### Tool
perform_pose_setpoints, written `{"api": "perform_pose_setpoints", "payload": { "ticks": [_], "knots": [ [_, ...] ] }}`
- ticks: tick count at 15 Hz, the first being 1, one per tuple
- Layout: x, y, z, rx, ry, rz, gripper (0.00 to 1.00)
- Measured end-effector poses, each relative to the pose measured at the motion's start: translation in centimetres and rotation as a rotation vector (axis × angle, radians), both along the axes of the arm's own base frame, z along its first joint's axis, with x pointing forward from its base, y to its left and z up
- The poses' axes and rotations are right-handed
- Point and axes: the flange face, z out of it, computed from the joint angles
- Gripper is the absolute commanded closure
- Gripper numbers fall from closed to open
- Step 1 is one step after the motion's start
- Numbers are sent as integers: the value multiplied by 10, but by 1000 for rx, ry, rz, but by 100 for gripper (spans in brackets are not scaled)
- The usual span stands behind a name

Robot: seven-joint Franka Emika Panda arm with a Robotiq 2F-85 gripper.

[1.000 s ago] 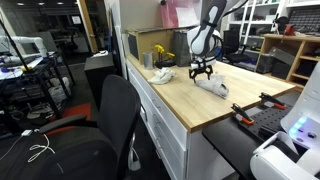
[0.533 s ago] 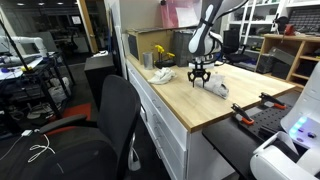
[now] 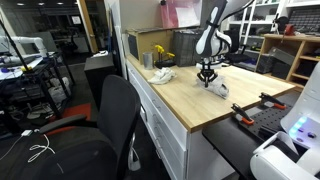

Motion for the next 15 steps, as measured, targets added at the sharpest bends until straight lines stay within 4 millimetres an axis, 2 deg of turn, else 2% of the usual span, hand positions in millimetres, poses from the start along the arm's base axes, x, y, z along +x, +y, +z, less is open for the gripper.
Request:
{"api": "perform_pose_setpoints", "payload": {
  "ticks": [4,7,12,15],
  "knots": [
    [-24,-12,1,2,29,-49,100],
    [-41,-11,8,26,35,-85,100],
    [-52,-7,33,55,4,-111,100],
    [-56,-16,32,33,9,-109,100]
  ]
}}
